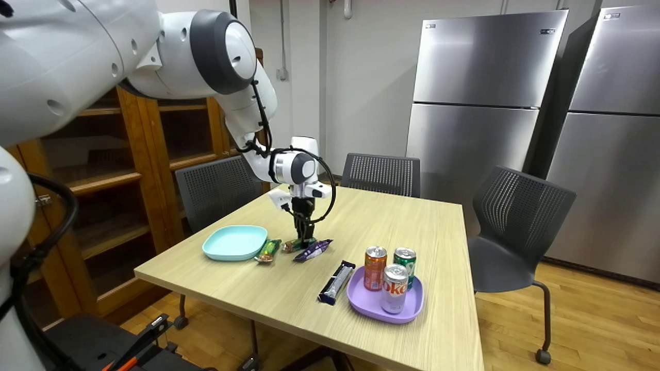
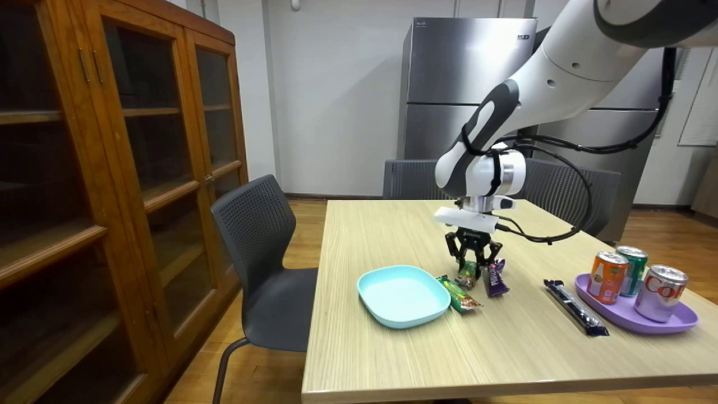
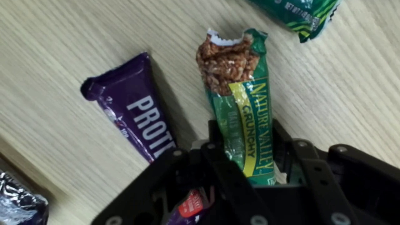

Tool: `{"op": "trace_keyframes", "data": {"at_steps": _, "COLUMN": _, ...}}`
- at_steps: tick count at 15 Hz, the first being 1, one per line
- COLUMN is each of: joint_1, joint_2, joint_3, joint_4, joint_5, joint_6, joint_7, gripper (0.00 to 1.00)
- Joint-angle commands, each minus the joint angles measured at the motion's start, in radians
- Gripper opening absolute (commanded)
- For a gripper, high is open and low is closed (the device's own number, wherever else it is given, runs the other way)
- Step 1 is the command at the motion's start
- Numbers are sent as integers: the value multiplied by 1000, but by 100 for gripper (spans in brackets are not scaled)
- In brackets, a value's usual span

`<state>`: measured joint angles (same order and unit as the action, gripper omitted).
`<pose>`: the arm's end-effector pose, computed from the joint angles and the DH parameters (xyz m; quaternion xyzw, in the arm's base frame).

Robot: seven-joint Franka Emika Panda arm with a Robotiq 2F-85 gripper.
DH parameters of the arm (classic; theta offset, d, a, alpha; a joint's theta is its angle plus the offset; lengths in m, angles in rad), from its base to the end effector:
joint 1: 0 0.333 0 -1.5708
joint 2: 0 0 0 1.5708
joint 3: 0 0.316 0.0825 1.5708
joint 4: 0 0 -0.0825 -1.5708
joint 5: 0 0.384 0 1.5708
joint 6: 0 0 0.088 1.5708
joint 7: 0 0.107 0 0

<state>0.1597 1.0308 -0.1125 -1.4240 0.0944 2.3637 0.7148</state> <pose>0.6983 0.0467 0.0686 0.9405 -0.3367 -0.0323 0.0320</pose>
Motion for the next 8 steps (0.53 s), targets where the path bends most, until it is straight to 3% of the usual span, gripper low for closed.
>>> {"op": "trace_keyframes", "data": {"at_steps": 1, "joint_1": -23, "joint_2": -19, "joint_3": 22, "joint_4": 4, "joint_5": 17, "joint_6": -41, "joint_7": -22, "gripper": 16}}
{"op": "trace_keyframes", "data": {"at_steps": 8, "joint_1": -8, "joint_2": -145, "joint_3": 17, "joint_4": -118, "joint_5": 0, "joint_6": -5, "joint_7": -59, "gripper": 16}}
